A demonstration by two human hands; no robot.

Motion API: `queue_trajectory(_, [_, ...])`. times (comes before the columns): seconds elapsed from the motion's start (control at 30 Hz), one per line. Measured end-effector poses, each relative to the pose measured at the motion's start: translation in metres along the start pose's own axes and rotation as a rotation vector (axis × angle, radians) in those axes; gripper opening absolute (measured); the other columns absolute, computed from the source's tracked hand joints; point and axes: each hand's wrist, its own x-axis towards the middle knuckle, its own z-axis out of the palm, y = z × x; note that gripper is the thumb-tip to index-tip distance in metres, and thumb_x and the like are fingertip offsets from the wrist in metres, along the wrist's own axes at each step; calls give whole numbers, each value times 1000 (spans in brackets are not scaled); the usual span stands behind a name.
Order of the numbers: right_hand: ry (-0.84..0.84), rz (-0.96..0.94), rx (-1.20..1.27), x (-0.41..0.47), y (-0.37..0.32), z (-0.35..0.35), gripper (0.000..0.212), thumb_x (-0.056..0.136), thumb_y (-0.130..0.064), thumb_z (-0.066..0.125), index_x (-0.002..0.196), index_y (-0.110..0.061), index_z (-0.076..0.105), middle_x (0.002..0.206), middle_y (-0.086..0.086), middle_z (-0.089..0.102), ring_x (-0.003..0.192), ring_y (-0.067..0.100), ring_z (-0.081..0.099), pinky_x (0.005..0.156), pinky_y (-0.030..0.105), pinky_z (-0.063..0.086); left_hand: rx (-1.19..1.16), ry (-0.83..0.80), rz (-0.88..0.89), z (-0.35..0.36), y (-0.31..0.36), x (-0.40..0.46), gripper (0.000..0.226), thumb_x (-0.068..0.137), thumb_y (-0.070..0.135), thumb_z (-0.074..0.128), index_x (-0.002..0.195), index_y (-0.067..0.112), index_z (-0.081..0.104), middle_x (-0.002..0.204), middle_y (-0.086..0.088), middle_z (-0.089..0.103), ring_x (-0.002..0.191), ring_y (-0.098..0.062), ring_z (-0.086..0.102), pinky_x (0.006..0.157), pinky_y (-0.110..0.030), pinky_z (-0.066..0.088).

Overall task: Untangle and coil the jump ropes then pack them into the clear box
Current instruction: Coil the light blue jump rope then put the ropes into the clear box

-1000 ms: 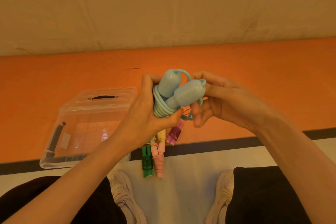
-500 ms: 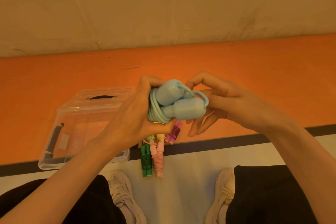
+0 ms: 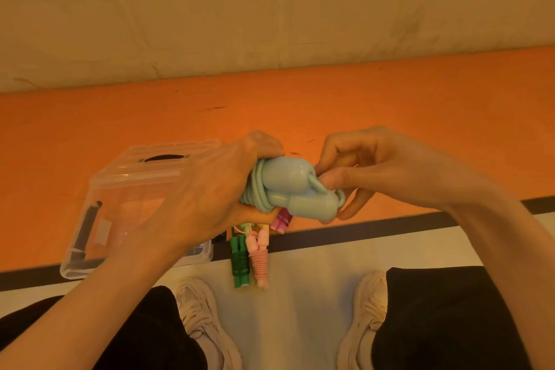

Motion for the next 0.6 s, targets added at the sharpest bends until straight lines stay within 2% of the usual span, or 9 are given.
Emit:
queue_trajectory(0.1, [34, -55, -145, 2, 2, 2, 10, 91, -11, 60, 93, -3, 62, 72, 13, 71, 56, 27, 69, 52, 40, 55, -8, -35, -48, 3, 2, -2, 59, 71, 48, 63, 117, 22, 36, 109, 11, 48, 80, -24, 63, 59, -48, 50])
queue_trajectory(0.17, [118, -129, -256, 5, 5, 7, 9, 95, -11, 55, 95, -6, 62, 66, -2, 68, 48, 15, 60, 44, 27, 47, -74, -20, -134, 5, 3, -4, 59, 69, 48, 65, 116, 27, 35, 109, 14, 48, 80, -21, 60, 58, -49, 49])
queue_trajectory(0.23, [246, -211, -264, 8, 10, 10, 11, 98, -12, 50, 92, -11, 59, 62, -16, 60, 49, 3, 50, 48, 13, 36, -200, 23, -264, 7, 5, -4, 56, 66, 46, 68, 111, 38, 34, 101, 15, 47, 80, -19, 56, 58, -50, 47])
queue_trajectory(0.27, [307, -256, -208, 10, 11, 11, 13, 99, -13, 48, 90, -14, 58, 64, -19, 60, 50, 2, 46, 50, 12, 34, -259, 50, -318, 8, 7, -3, 55, 65, 45, 69, 107, 45, 33, 95, 17, 46, 78, -17, 54, 59, -49, 46])
queue_trajectory(0.33, [404, -333, -10, 13, 10, 10, 13, 98, -14, 46, 88, -16, 54, 80, -13, 69, 51, 4, 42, 49, 16, 33, -331, 83, -374, 9, 9, 0, 54, 66, 41, 71, 102, 46, 31, 90, 15, 45, 72, -12, 50, 59, -44, 44])
queue_trajectory(0.4, [415, -369, 169, 14, 7, 5, 10, 95, -16, 45, 89, -13, 52, 95, 2, 73, 54, 10, 44, 50, 20, 35, -405, 101, -398, 10, 11, 1, 50, 68, 35, 72, 101, 33, 34, 87, 11, 46, 69, -8, 46, 56, -32, 42])
queue_trajectory(0.5, [342, -362, 243, 14, 7, 3, 10, 94, -16, 47, 91, -11, 55, 90, 4, 69, 64, 14, 50, 61, 25, 43, -454, 77, -431, 10, 13, 1, 49, 68, 31, 75, 98, 29, 35, 83, 14, 47, 66, -5, 44, 55, -20, 36])
queue_trajectory(0.6, [346, -369, 113, 12, 8, 4, 3, 88, -14, 58, 87, -13, 61, 84, -4, 67, 72, 13, 56, 70, 26, 48, -520, 45, -491, 13, 15, -1, 48, 70, 21, 76, 97, 25, 37, 81, 14, 48, 63, -1, 45, 56, -14, 35])
